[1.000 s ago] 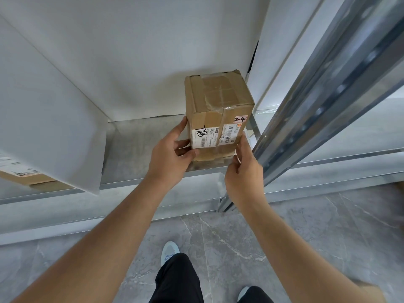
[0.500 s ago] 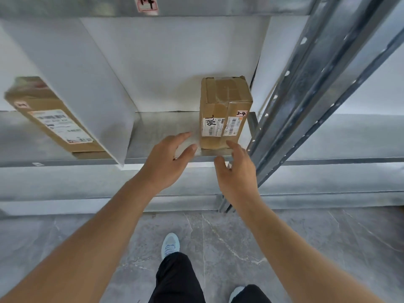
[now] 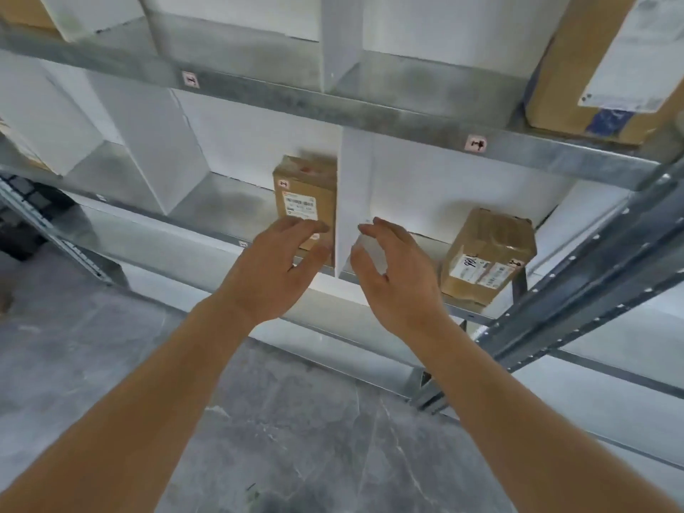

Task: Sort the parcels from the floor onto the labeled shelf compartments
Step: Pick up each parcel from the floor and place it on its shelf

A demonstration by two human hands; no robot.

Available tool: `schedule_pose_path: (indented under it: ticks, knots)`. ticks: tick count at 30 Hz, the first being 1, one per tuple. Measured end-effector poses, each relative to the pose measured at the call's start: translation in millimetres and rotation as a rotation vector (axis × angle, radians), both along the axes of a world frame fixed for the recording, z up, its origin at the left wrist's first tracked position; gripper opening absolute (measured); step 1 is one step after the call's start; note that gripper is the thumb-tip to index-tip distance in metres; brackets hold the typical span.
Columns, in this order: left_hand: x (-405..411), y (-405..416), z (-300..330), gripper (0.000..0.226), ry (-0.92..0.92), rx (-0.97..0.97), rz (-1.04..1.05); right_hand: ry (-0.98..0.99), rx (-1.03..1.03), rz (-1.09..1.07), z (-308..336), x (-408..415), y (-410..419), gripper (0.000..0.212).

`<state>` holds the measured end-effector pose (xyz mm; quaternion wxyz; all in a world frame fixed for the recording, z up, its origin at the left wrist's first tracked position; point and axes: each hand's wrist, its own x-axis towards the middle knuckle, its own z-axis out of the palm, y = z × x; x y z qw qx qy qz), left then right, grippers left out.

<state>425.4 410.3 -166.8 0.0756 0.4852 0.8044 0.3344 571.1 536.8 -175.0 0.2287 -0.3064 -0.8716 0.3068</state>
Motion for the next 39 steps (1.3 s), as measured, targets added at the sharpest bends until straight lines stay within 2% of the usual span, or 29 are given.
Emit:
schedule_pose_path:
  ticks: [5, 9, 12, 17, 21, 28, 34, 39]
  knots:
    - [-74, -86, 34, 0.044, 0.080, 0.059, 0.083, 0.089, 0.025, 0.164, 40, -85, -60, 0.042]
    - [-135, -163, 49, 0.043, 0.097, 0.073, 0.165, 0.146, 0.018, 0.317, 60, -157, -114, 0.031]
    - [-175, -215, 55, 0.050, 0.100, 0.057, 0.220, 0.164, 0.003, 0.421, 68, -211, -151, 0.032]
    - [-236, -285, 59, 0.045, 0.099, 0.016, 0.376, 0.175, -0.031, 0.592, 76, -305, -205, 0.036]
    - [-292, -328, 52, 0.051, 0.085, 0.001, 0.499, 0.147, -0.057, 0.735, 68, -388, -242, 0.032]
    - [-413, -398, 28, 0.040, 0.098, -0.093, 0.742, 0.145, -0.143, 0.971, 33, -559, -305, 0.034]
    - [-491, -467, 10, 0.041, 0.011, -0.127, 0.961, 0.089, -0.185, 1.176, 16, -686, -372, 0.036]
    - [-559, -544, -14, 0.038, -0.066, -0.127, 1.118, 0.018, -0.187, 1.336, -7, -785, -455, 0.028]
